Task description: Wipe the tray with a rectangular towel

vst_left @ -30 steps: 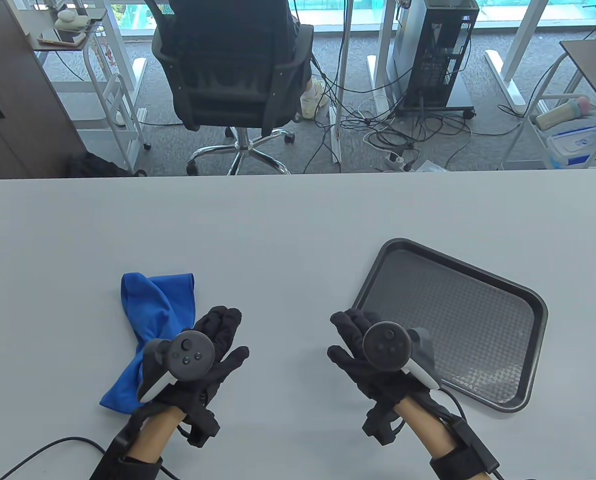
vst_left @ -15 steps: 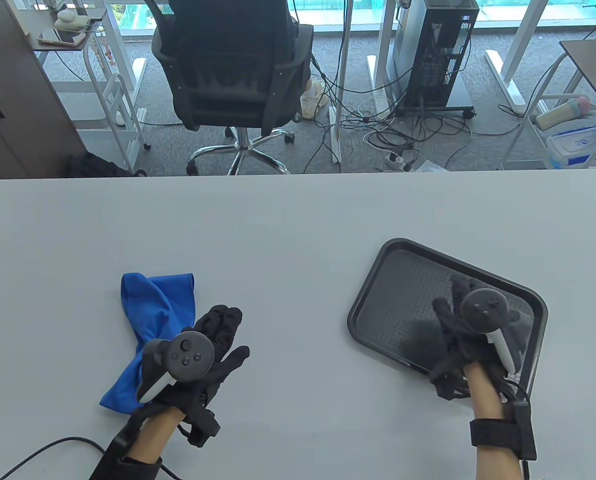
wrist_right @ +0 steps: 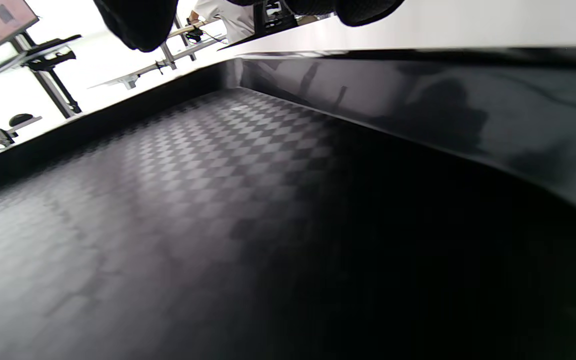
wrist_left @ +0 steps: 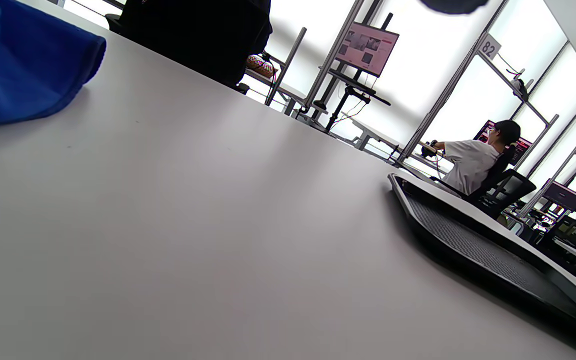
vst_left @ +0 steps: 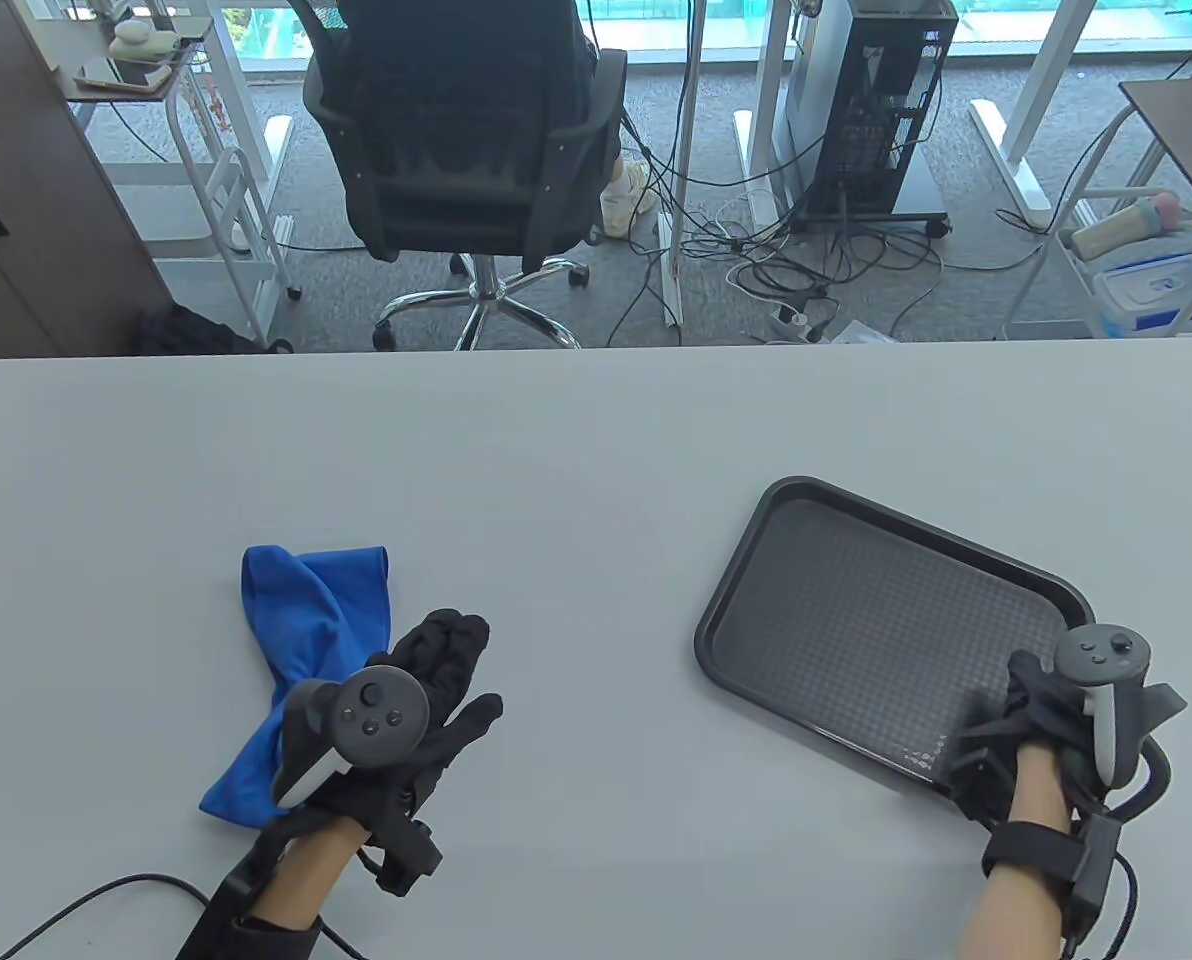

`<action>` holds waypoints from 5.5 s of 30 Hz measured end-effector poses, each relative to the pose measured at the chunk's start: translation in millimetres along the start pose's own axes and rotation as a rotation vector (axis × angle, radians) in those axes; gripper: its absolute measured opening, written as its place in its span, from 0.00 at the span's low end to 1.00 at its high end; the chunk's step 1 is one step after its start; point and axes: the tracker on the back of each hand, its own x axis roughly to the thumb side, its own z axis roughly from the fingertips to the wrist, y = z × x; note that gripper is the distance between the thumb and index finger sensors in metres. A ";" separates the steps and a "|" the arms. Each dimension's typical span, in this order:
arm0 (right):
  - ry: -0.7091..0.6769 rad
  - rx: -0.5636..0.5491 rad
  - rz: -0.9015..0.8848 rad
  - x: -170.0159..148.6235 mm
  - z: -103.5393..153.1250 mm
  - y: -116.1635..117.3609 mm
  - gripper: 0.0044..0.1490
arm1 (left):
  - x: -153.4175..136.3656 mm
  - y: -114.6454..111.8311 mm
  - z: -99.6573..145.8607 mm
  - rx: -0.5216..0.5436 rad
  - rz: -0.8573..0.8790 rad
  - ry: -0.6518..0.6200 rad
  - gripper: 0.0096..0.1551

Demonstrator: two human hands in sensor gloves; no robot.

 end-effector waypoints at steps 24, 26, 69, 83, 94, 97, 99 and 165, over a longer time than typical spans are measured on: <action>-0.070 0.158 0.138 14.2 1.9 16.8 0.35 | 3.5 -2.3 -0.7 -0.022 -0.013 -0.005 0.43; -0.119 0.210 0.139 24.9 6.6 22.8 0.35 | 3.6 -2.3 -0.8 -0.022 -0.013 -0.005 0.43; -0.727 0.445 0.343 131.5 148.7 111.8 0.37 | 4.0 -3.3 -2.5 -0.033 -0.024 0.021 0.43; -0.704 0.470 0.341 131.9 148.3 111.9 0.37 | -59.0 38.9 0.6 0.192 0.027 0.381 0.44; -0.687 0.482 0.336 132.3 146.9 112.2 0.37 | -129.1 29.5 18.8 -0.110 0.058 0.824 0.53; -0.686 0.485 0.334 132.4 146.5 112.3 0.37 | -135.4 17.9 18.2 -0.192 0.011 0.879 0.53; -0.686 0.488 0.333 132.5 146.2 112.4 0.37 | -137.4 11.5 17.5 -0.212 -0.018 0.901 0.53; -0.643 0.523 0.337 132.5 142.2 112.0 0.31 | 135.6 -123.7 -175.3 -0.367 -0.690 -0.097 0.34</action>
